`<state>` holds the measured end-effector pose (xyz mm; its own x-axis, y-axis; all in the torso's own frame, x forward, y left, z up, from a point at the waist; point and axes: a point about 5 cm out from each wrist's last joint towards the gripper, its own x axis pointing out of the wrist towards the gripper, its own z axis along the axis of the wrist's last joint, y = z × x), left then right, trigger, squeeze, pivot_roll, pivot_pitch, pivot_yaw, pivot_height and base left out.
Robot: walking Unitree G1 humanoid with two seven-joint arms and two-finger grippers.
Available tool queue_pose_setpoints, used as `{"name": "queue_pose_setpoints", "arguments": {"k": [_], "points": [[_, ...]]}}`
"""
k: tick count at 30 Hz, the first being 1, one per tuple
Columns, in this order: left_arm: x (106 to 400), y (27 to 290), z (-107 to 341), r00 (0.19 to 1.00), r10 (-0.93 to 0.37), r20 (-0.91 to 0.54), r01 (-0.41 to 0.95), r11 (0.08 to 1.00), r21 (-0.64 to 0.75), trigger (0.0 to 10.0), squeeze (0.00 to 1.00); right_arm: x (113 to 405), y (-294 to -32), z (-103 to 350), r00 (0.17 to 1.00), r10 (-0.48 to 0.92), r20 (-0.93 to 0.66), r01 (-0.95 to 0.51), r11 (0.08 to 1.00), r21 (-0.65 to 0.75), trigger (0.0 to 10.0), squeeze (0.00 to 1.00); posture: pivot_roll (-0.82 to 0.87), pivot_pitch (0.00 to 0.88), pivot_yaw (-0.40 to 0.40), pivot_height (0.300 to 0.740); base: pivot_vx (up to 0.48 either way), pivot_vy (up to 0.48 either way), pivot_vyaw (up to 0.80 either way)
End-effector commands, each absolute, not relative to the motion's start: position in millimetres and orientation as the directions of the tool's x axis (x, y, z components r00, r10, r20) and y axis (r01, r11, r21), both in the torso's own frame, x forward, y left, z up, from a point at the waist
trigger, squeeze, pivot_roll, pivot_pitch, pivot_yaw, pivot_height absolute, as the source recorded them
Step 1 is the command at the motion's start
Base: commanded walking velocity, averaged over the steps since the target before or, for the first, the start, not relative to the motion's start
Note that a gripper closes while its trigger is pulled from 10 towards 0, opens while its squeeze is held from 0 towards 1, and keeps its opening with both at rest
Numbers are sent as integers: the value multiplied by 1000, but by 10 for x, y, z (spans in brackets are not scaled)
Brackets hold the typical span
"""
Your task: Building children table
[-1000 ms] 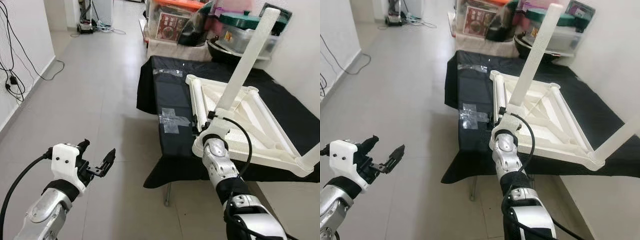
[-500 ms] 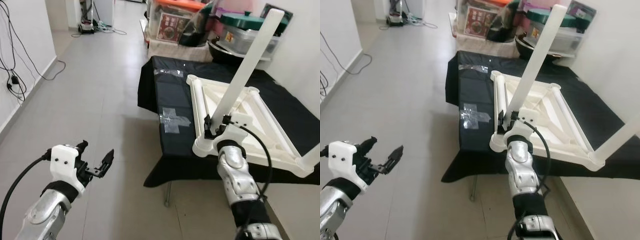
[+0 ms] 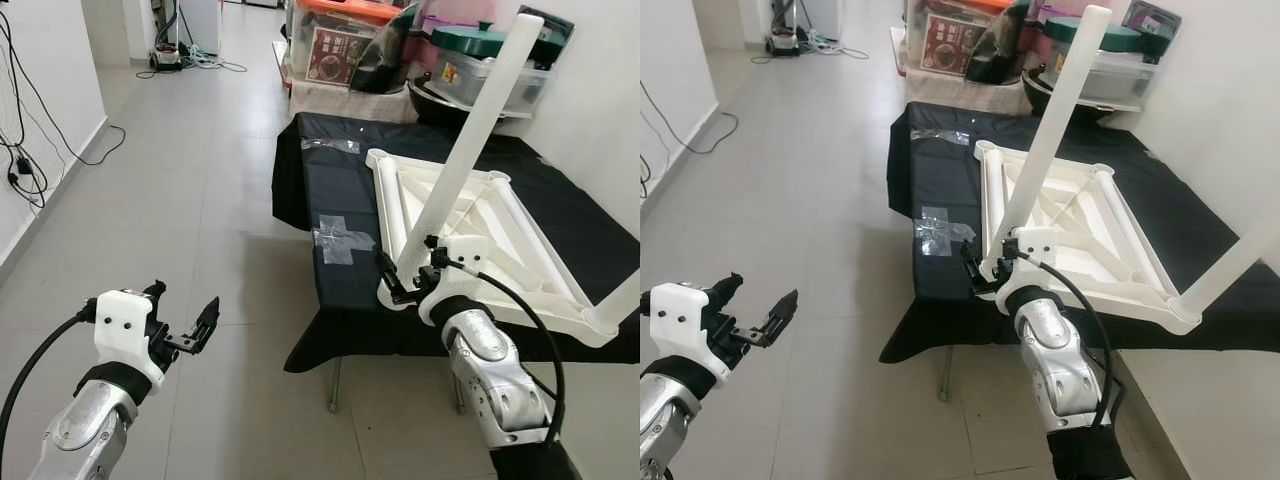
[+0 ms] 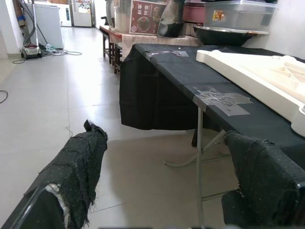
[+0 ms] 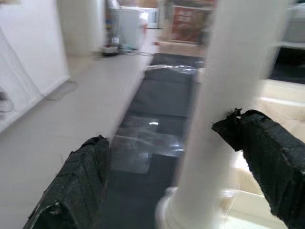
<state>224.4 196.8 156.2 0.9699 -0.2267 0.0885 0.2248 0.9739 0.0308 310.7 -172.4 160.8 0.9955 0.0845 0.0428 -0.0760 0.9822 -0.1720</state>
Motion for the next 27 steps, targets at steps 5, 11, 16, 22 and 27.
{"name": "queue_pose_setpoints", "arguments": {"k": [5,11,16,22,27], "points": [[2219,1937,1558,970,-228,88,226,973,42,10000,0,3054,-1950,1585,998,-58,35,64,977,-203,10000,0,101,0,-157,740,0,-480,0],[2221,1945,1573,971,-213,108,213,977,11,10000,0,3088,-1942,1632,999,-26,30,31,979,-200,10000,0,101,0,-161,740,0,-400,0],[2222,1946,1577,972,-208,113,208,978,6,10000,0,3149,-1929,1634,999,-28,29,33,980,-194,10000,0,105,0,-164,740,0,0,0],[2227,1937,1563,972,-210,107,212,977,-2,10000,0,3246,-1911,1615,999,-44,11,45,981,-187,10000,0,110,0,-165,740,0,0,0],[2232,1939,1560,972,-209,107,212,977,-11,10000,0,3283,-1901,1623,999,-49,9,50,982,-183,10000,0,112,0,-165,740,0,0,0]]}}
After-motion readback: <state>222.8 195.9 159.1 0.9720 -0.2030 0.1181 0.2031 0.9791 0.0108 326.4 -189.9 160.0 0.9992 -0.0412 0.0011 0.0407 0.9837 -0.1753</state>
